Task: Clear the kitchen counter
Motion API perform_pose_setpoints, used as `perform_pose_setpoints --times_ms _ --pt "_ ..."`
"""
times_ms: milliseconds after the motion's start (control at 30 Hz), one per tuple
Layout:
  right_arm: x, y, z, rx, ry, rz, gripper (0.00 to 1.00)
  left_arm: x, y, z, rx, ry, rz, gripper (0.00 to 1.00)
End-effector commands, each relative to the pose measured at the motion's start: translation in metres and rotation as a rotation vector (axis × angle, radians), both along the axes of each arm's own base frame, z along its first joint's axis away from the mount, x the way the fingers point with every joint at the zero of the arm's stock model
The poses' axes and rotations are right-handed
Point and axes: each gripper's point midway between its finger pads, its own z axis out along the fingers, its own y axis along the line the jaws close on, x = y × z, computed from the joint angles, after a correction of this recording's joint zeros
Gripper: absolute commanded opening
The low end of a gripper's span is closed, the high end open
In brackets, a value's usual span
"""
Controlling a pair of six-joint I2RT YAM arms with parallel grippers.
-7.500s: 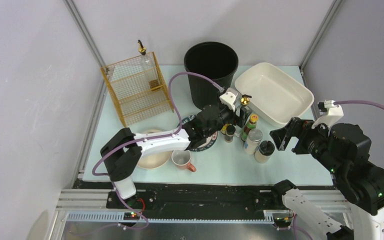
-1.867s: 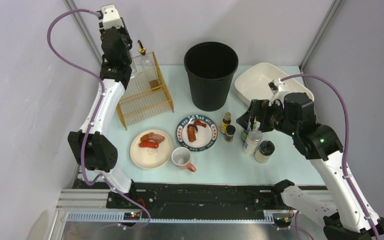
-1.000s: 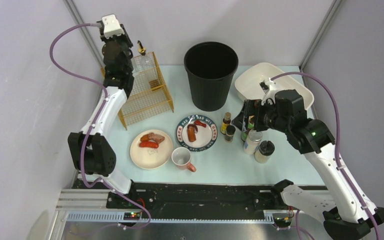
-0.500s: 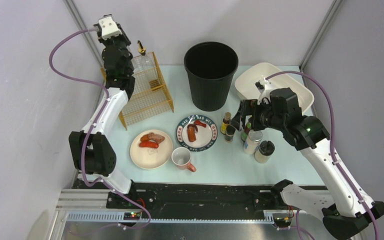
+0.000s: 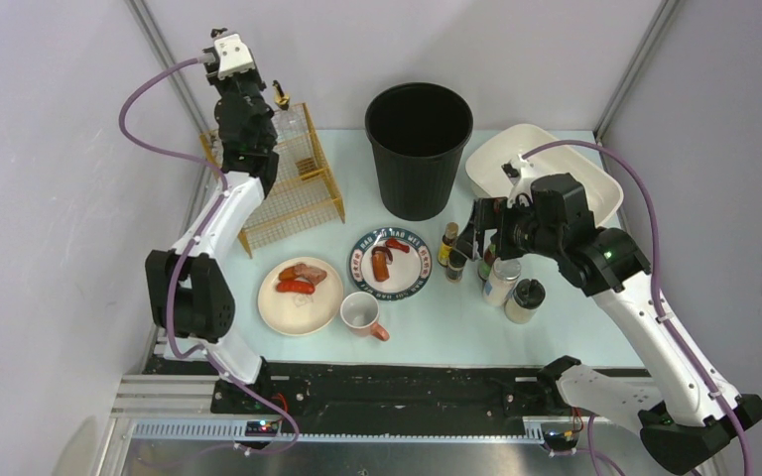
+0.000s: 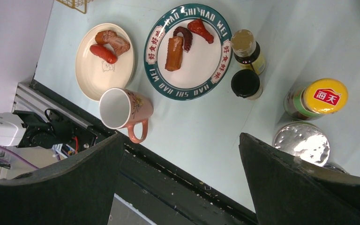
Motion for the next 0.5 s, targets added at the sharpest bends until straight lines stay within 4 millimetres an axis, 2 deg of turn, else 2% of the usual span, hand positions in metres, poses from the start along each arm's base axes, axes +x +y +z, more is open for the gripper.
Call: perform_pose_setpoints --times_ms 0,133,333,467 --pt "0.0 0.003 0.002 0.002 -0.01 0.006 0.97 -0.031 0.0 0.06 0.007 -0.212 0.029 0.0" --pt "0.0 0.003 0.001 -0.002 -0.005 0.003 0.97 -0.03 -0.003 0.061 0.011 -0.219 0.015 0.0" --pt "0.0 0.006 0.001 0.0 -0.004 0.008 0.97 -0.03 -0.017 0.05 0.001 -0.203 -0.033 0.0" --pt "-0.001 0.007 0.004 0.009 -0.014 0.017 0.96 -0.036 -0.027 0.05 -0.02 -0.193 -0.063 0.0"
